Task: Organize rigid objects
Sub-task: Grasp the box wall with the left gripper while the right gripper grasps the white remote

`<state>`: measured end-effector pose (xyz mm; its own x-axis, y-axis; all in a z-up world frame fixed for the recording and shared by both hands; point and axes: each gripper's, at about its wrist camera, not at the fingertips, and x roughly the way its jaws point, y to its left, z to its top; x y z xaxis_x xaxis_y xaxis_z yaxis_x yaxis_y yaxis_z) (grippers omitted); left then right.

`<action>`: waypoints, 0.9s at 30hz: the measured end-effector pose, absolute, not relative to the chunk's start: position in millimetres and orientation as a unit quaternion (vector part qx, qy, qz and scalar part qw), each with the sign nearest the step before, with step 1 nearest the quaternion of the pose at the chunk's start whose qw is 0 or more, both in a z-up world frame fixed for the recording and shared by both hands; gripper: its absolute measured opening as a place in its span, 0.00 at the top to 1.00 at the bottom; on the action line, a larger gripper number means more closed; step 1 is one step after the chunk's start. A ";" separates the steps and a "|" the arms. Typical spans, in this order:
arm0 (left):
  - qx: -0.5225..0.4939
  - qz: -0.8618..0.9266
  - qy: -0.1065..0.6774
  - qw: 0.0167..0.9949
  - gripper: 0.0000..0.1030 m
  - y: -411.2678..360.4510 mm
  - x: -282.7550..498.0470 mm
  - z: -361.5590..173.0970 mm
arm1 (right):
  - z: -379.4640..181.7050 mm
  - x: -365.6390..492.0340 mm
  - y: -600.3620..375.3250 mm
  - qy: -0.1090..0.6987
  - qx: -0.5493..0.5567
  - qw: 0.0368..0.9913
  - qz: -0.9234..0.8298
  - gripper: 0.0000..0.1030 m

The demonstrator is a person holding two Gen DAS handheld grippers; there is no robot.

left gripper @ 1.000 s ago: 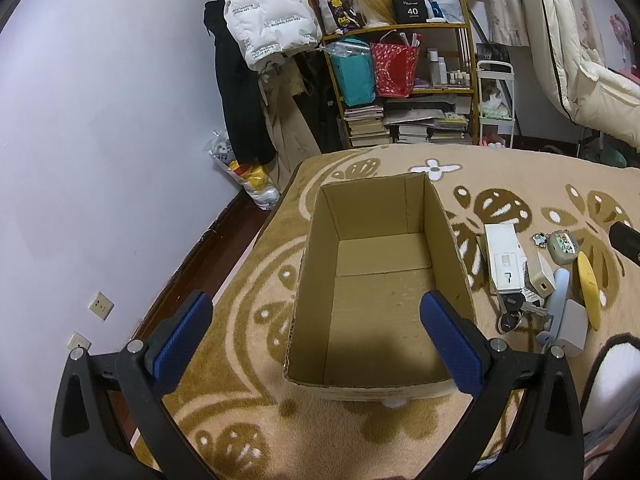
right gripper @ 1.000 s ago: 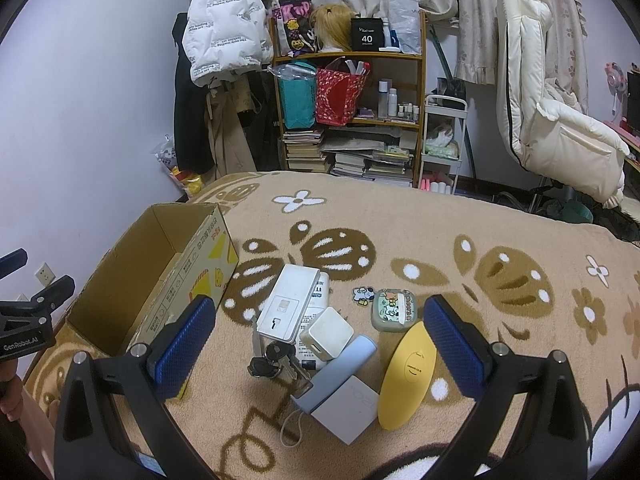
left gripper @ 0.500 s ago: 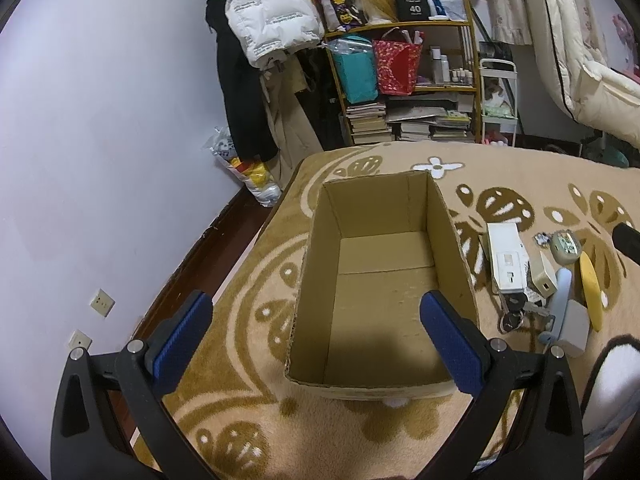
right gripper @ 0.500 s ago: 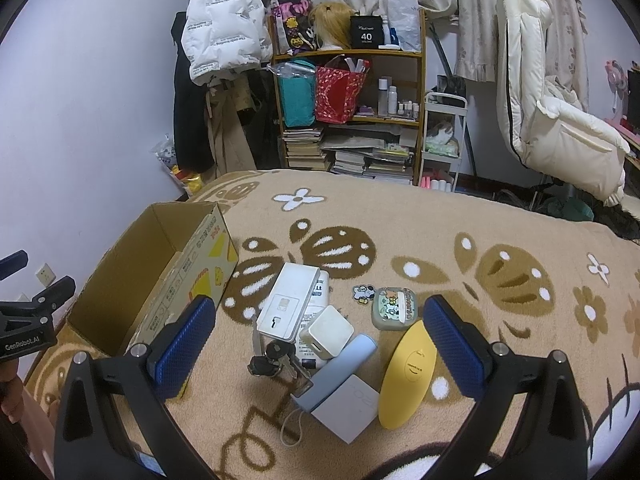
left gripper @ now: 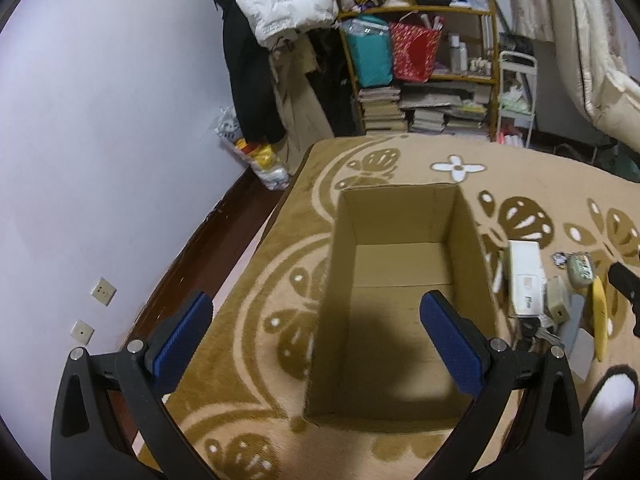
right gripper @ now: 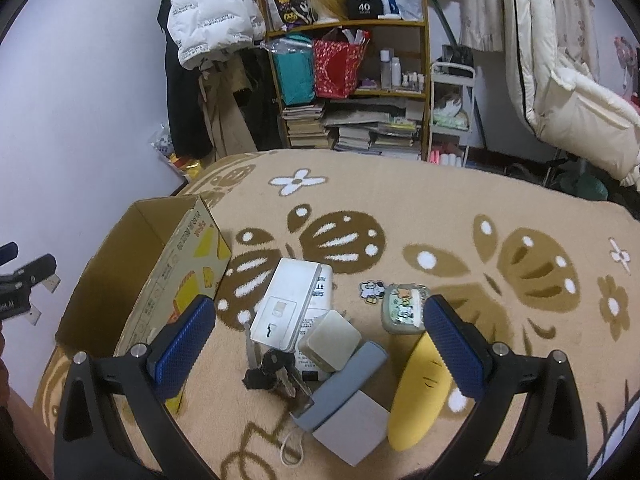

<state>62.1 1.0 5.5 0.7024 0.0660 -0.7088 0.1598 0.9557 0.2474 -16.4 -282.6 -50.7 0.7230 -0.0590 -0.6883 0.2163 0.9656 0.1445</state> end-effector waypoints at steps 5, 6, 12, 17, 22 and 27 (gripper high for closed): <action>0.158 -0.016 0.418 0.894 0.01 3.1 94.1 -4.5 | -63.5 2.9 -286.6 0.375 0.123 0.916 -0.071 0.00; 0.158 -0.021 0.426 0.890 0.01 3.4 98.9 -7.9 | -66.0 7.4 -287.8 0.376 0.128 0.915 -0.070 0.00; 0.189 -0.023 0.467 0.864 0.01 7.5 121.7 -37.7 | -81.9 36.8 -295.4 0.376 0.180 0.907 -0.062 0.00; 0.198 -0.009 0.503 0.841 0.01 11.5 133.1 -63.1 | -98.1 64.0 -290.2 0.387 0.170 0.904 -0.060 0.00; 0.221 0.002 0.533 0.817 0.01 9.4 138.5 -86.8 | -112.8 83.8 -279.0 0.406 0.135 0.902 -0.053 0.00; 0.235 -0.005 0.541 0.808 0.07 3.2 138.7 -97.1 | -124.5 92.6 -270.2 0.426 0.114 0.896 -0.048 0.01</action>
<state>138.7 3.2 -97.1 0.4155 0.2449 -0.8760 0.2625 0.8898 0.3732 92.6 -270.2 -124.5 0.6321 0.0105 -0.7748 0.1839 0.9693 0.1632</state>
